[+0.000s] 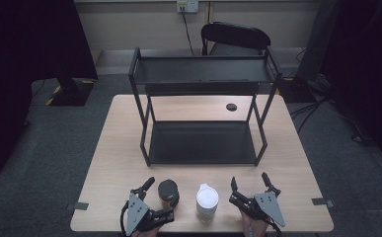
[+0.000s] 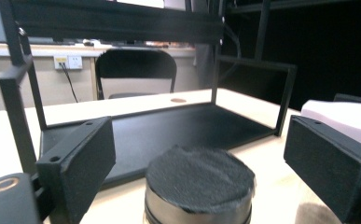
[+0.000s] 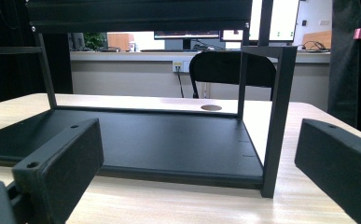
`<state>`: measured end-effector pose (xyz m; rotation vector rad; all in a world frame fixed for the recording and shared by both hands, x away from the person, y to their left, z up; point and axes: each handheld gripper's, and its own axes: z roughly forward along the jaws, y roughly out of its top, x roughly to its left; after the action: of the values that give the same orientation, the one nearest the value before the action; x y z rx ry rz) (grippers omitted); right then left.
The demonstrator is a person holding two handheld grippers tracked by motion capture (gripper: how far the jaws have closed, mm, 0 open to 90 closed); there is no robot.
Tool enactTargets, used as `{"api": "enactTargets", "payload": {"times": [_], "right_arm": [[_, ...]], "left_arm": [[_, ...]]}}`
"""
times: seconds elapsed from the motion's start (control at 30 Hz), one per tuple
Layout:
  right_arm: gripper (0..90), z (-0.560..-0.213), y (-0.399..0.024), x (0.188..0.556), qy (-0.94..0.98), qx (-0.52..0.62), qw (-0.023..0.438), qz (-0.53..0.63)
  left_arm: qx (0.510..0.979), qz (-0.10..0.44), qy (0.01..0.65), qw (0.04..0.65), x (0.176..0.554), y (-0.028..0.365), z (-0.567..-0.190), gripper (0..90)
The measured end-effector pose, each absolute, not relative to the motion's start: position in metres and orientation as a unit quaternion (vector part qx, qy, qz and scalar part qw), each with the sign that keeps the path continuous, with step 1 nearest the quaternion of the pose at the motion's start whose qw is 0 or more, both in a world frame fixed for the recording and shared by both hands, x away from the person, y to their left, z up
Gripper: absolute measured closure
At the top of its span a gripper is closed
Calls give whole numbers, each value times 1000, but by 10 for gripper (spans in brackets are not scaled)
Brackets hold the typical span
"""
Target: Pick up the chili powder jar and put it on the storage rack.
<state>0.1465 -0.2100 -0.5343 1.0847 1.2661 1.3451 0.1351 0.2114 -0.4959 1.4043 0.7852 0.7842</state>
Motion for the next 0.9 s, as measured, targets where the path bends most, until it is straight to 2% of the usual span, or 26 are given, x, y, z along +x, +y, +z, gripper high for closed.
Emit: {"api": "enactTargets", "payload": {"times": [0.13, 0.53, 0.9], "right_arm": [[0, -534, -210, 146, 518, 445, 479, 551], [0, -534, -209, 146, 518, 446, 480, 550], [0, -534, -209, 146, 517, 447, 481, 549]], "left_arm": [[617, 347, 340, 619, 137, 208, -500, 127], [630, 332, 343, 613, 144, 208, -506, 287], [634, 335, 347, 605, 147, 206, -508, 347]]}}
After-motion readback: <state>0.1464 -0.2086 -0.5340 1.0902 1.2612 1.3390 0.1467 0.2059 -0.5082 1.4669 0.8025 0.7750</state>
